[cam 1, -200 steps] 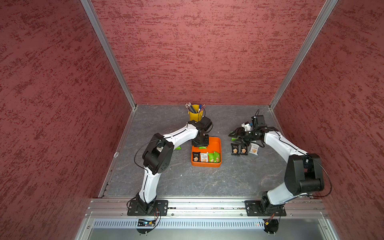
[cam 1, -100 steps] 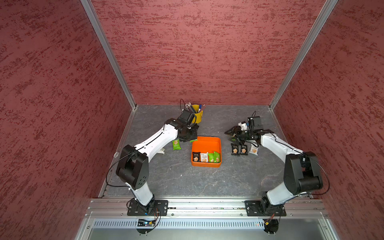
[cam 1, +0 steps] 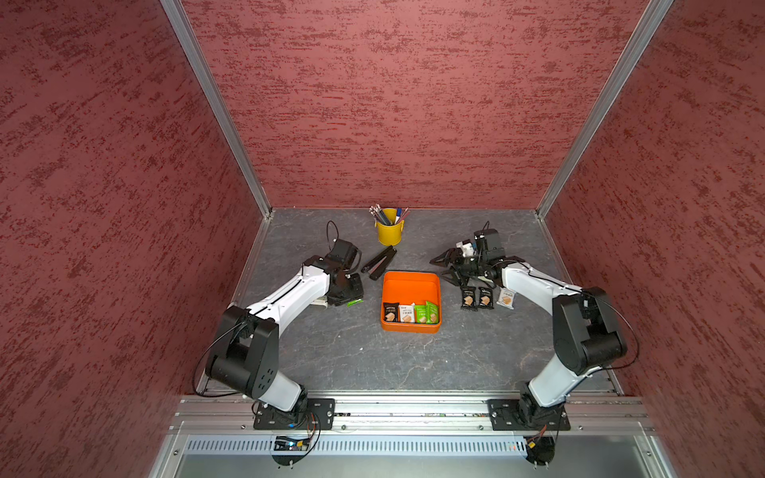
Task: Take the cookies out of the storage box
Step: Place the cookie at the center of the board.
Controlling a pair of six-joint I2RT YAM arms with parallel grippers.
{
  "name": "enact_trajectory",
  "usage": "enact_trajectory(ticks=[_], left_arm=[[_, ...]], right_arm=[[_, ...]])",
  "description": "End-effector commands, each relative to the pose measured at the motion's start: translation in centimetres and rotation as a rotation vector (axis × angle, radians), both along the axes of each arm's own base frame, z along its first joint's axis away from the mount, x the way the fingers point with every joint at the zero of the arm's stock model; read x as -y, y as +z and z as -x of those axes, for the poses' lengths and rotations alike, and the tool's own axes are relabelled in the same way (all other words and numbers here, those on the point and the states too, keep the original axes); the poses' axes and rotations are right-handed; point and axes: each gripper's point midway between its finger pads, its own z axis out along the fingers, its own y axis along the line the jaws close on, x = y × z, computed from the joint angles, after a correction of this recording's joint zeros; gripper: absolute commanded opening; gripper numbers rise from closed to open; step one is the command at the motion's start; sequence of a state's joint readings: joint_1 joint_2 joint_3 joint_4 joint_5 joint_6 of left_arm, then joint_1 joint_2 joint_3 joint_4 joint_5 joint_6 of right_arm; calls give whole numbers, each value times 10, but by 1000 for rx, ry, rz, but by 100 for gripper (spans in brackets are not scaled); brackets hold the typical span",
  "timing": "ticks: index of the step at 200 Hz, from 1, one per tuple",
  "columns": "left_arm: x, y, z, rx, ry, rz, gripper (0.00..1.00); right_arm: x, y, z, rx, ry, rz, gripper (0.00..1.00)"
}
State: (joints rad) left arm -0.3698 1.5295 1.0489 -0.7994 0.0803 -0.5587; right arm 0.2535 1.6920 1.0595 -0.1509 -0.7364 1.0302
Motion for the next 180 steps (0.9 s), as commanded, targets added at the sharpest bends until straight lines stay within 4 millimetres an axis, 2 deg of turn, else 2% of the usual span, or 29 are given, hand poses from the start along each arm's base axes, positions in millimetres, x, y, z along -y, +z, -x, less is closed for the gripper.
enact_trajectory(ticks=[1, 66, 117, 140, 180], left_arm=[[-6, -7, 5, 8, -24, -40, 39], [-6, -40, 26, -81, -88, -158, 39], [-4, -51, 30, -85, -120, -226, 40], [-5, -55, 32, -100, -116, -234, 47], [-6, -48, 31, -94, -99, -240, 58]], right_arm=[[-8, 13, -14, 41, -10, -23, 59], [-10, 15, -17, 35, -7, -20, 59], [-9, 15, -10, 33, 7, -5, 59], [-8, 14, -7, 28, 17, 5, 59], [-7, 13, -2, 34, 42, 22, 59]])
